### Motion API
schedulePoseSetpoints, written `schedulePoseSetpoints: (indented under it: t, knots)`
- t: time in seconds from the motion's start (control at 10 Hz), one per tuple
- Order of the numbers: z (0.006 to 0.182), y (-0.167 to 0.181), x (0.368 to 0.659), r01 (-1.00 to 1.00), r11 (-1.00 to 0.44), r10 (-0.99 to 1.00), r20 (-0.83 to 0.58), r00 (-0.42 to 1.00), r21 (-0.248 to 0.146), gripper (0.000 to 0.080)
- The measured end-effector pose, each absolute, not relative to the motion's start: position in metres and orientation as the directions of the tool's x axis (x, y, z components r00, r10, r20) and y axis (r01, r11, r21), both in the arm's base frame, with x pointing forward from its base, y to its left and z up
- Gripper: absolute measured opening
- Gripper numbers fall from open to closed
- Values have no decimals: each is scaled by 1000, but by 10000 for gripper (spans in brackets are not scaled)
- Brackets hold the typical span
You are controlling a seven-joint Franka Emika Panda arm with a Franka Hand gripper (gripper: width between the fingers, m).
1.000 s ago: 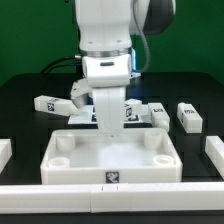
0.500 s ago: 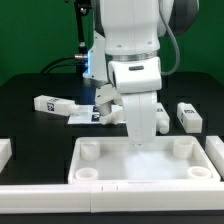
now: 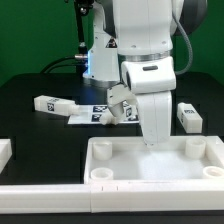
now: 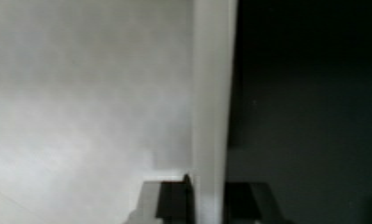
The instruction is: Assemble desk
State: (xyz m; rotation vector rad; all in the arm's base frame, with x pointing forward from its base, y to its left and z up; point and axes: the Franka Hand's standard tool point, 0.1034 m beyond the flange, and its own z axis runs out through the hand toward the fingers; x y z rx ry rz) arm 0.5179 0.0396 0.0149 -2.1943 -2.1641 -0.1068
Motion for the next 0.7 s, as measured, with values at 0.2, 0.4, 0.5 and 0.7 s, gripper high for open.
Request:
schedulePoseSetpoints:
  t: [0.2, 0.4, 0.5, 0.7]
  knots:
    - [20, 37, 518, 997, -70, 994, 86, 69, 9, 221]
    - [51, 32, 506, 974, -223, 973, 72, 221, 29, 433]
    - [61, 36, 500, 933, -359, 932, 73, 356, 27, 566]
    - [72, 55, 490, 780, -625, 778, 79, 623, 12, 624]
